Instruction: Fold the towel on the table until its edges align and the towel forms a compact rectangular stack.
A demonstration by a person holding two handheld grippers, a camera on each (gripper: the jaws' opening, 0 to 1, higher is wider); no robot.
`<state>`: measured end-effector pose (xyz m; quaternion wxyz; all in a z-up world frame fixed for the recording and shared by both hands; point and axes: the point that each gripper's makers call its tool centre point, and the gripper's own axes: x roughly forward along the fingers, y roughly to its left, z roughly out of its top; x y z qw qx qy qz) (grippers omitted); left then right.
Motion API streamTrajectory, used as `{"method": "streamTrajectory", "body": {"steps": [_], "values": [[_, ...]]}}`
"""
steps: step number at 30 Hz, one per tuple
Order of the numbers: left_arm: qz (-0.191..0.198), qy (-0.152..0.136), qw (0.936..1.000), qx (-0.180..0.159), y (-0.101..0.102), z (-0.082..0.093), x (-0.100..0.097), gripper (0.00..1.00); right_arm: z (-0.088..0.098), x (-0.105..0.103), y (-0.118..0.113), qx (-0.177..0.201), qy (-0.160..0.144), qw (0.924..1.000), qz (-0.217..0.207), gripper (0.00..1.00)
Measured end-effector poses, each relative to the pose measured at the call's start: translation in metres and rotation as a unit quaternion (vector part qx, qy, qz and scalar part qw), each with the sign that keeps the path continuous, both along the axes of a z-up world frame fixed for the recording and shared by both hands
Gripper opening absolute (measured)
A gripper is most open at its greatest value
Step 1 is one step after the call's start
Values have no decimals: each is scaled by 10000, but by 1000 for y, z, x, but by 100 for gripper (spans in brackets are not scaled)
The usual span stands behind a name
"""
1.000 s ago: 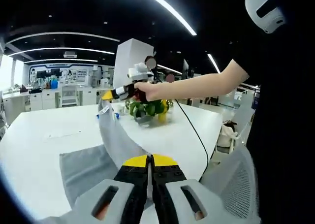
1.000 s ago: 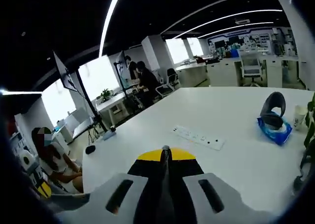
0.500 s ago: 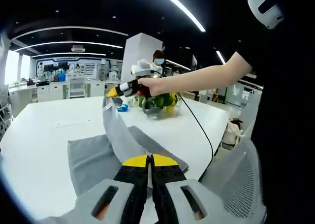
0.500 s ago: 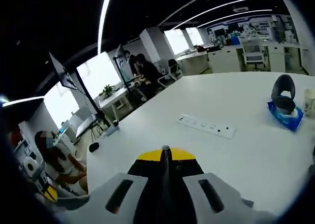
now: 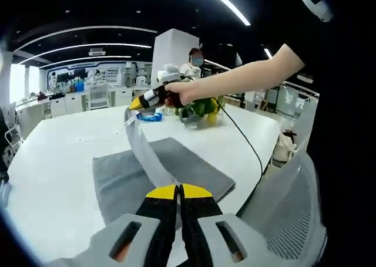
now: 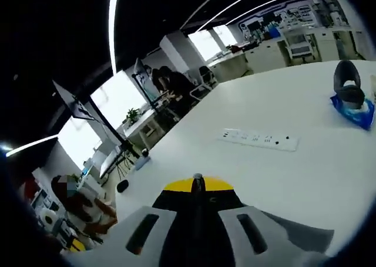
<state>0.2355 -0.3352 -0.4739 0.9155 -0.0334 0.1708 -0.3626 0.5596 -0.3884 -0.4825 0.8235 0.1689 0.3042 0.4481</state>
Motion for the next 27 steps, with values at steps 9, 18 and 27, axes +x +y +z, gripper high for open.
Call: {"method": "streamTrajectory", "body": {"steps": [9,18,27], "values": [[62,-119,9998,163,14,10,3,0,7,2,9,326,-4,9995,-24,0],[110,-289,9995,108,17,29,4,0,10,5,21,674,128,9976,-97,0],[67,-14,9950,994,23,-4,4,1,-21,0,25,479,327,9982,-173,0]]}}
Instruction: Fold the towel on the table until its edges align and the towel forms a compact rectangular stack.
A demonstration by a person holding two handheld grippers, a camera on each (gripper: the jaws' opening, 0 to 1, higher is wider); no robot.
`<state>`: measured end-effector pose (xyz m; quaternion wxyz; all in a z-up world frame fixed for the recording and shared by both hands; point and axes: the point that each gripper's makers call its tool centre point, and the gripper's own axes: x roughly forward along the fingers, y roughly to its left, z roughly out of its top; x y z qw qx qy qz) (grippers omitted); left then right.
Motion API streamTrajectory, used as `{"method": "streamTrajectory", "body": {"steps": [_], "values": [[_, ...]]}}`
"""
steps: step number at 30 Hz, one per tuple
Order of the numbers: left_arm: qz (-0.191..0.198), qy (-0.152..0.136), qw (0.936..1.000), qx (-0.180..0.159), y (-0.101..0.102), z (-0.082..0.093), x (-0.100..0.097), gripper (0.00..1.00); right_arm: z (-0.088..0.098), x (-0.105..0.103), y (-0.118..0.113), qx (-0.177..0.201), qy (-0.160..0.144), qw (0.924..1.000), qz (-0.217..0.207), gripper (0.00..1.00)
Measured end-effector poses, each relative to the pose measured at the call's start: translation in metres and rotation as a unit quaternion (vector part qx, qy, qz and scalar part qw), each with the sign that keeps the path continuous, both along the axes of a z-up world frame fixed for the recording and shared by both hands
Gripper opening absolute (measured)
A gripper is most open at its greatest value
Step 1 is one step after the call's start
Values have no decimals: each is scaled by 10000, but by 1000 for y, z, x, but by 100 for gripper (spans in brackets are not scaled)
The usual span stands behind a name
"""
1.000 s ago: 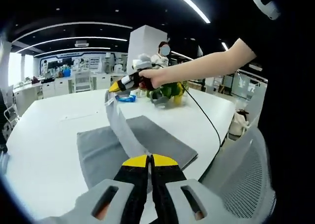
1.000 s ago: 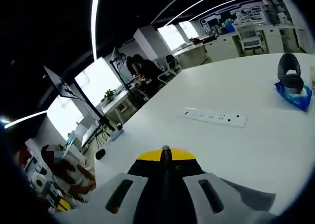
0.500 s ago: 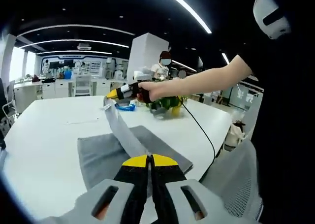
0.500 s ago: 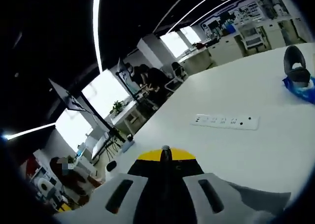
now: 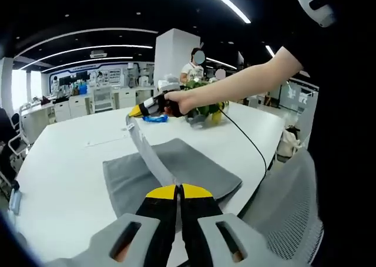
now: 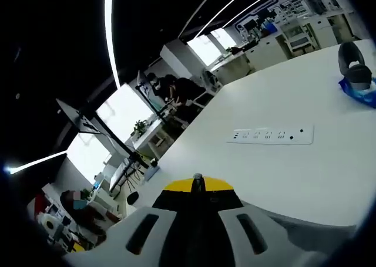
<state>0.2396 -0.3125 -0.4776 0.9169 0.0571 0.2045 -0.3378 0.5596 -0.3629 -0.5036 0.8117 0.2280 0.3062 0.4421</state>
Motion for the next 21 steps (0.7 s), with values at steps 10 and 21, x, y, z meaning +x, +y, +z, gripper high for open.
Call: {"method": "streamTrajectory", "body": {"steps": [10,21], "values": [[-184,187,9903,1362,12,-37,3,1,-37,-2,1,485,1007,9911,-728,0],[-236,1117,9710,2099,44,-91,7,1,-70,-9,16,684,1741,9770,-1024,1]]}}
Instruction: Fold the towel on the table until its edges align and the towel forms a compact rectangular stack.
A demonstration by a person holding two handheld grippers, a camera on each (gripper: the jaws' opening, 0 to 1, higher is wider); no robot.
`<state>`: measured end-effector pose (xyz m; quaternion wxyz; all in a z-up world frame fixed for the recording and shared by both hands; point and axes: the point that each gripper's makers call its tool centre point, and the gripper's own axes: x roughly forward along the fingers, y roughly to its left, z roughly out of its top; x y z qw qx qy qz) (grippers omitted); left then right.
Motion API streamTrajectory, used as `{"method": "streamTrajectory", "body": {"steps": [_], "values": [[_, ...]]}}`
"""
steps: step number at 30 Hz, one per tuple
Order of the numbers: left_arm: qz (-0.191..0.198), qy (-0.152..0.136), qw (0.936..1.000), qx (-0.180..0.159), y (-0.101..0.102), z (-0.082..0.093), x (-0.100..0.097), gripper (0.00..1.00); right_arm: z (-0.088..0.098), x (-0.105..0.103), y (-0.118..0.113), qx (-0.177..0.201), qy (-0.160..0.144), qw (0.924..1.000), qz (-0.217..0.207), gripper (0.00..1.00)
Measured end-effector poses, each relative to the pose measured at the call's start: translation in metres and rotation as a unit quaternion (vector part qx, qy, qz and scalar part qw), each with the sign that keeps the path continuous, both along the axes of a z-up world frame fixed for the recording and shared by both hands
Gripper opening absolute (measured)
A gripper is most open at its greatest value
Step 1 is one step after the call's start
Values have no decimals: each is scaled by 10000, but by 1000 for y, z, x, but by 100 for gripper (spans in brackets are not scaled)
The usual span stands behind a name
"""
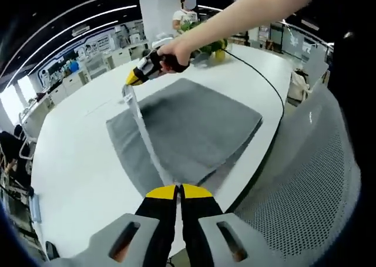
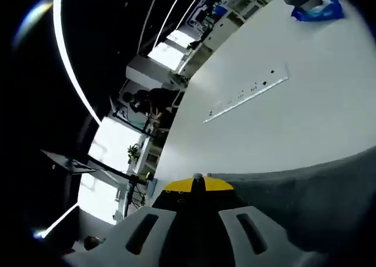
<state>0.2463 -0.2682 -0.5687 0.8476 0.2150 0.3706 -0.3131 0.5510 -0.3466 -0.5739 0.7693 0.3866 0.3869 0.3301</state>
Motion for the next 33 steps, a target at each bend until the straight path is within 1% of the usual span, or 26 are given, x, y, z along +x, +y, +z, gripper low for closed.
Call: {"method": "streamTrajectory", "body": {"steps": [2,4,6,8,10,11,12,13,14,15,17,19,21,22,24,26,28,31,33], "values": [[86,62,9999,-8,4,-6,4,1,-2,-1,4,59,63,10000,-42,1],[271,154,9995,-33,10,-13,6,2,-3,-2,9,104,85,9999,-51,1],[388,236,9989,-68,13,-19,5,2,-5,-2,13,118,90,9999,-43,1],[501,262,9983,-157,14,-23,3,2,-6,-3,16,155,112,9998,-26,1],[544,229,9980,-216,15,-25,1,3,-7,-4,18,206,108,9997,-24,1],[550,173,9982,-166,18,-27,0,3,-7,-4,20,304,126,9995,-7,1],[535,55,9985,58,24,-27,1,4,-5,-6,24,474,171,9987,79,2],[441,-107,9986,266,29,-28,1,4,-4,-11,28,676,311,9969,242,2],[399,-154,9983,386,32,-29,-1,5,-5,-14,30,754,420,9957,331,2],[426,-104,9980,466,35,-31,-4,4,-9,-13,27,606,319,9972,287,2],[594,-8,9972,449,41,-34,-8,6,-14,-18,24,410,245,9982,351,3],[675,-4,9970,366,43,-32,-9,8,-15,-20,21,445,274,9981,321,2],[789,-21,9965,261,45,-30,-8,14,-15,-19,17,560,353,9976,223,2],[850,-76,9961,244,46,-28,-7,16,-14,-19,14,576,358,9975,187,2],[822,-194,9961,247,46,-24,-5,17,-13,-17,11,579,356,9975,182,1],[840,-198,9960,226,45,-23,-4,17,-12,-17,6,562,328,9977,184,1],[792,-219,9965,169,39,-19,-2,17,-11,-17,1,533,304,9979,212,1],[584,-305,9978,48,23,-11,3,17,-9,-19,-9,453,277,9983,254,1],[446,-409,9981,-62,12,-4,9,17,-7,-18,-20,331,163,9990,256,1]]}}
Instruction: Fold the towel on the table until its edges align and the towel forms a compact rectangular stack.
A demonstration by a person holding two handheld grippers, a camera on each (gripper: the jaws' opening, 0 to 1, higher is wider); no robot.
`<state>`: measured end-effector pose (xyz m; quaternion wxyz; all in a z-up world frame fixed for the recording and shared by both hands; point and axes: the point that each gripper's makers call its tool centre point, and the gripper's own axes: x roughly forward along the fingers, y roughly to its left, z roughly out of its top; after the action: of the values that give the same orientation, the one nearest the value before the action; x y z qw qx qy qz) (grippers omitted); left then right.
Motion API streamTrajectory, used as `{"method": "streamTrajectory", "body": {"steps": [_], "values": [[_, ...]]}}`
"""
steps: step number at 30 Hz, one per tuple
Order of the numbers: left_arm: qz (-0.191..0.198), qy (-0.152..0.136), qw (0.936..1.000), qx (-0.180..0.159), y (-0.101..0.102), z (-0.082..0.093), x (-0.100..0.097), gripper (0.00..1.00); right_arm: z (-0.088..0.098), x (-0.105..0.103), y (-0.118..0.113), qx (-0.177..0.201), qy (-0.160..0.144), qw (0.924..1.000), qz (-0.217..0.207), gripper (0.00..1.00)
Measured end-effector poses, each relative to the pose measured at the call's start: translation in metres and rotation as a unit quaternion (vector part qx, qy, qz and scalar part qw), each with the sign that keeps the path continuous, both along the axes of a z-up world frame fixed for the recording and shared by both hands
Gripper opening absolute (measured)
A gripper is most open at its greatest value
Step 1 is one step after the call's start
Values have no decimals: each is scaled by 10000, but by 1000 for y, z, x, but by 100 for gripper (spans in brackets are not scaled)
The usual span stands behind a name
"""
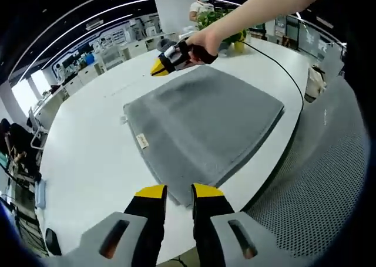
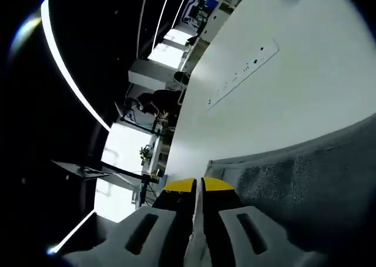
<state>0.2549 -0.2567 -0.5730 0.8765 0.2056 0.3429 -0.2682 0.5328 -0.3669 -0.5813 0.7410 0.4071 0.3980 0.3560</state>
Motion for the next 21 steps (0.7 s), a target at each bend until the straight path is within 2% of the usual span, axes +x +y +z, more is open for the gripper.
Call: {"method": "streamTrajectory", "body": {"steps": [3,10,12,14,15,18,20,21], "values": [[-189,-114,9996,-147,-16,8,7,17,-1,1,-17,-294,-200,9993,72,0],[-664,-58,9967,-459,-61,15,12,14,-5,-15,-54,-1035,-838,9888,680,0],[-888,140,9942,-588,-78,17,9,10,-11,-17,-68,-1387,-1034,9819,771,0],[-1162,74,9907,-697,-93,28,10,6,-16,-16,-80,-1767,-1395,9709,822,0],[-1269,48,9892,-738,-98,32,10,5,-17,-20,-85,-1816,-1267,9724,730,0],[-1489,78,9856,-798,-110,42,12,2,-7,-25,-85,-1630,-1276,9766,583,0],[-1639,-42,9838,-731,-117,45,18,1,1,-30,-84,-1613,-1468,9739,634,0],[-1717,-92,9827,-685,-120,45,20,1,2,-32,-85,-1705,-1584,9698,735,0]]}}
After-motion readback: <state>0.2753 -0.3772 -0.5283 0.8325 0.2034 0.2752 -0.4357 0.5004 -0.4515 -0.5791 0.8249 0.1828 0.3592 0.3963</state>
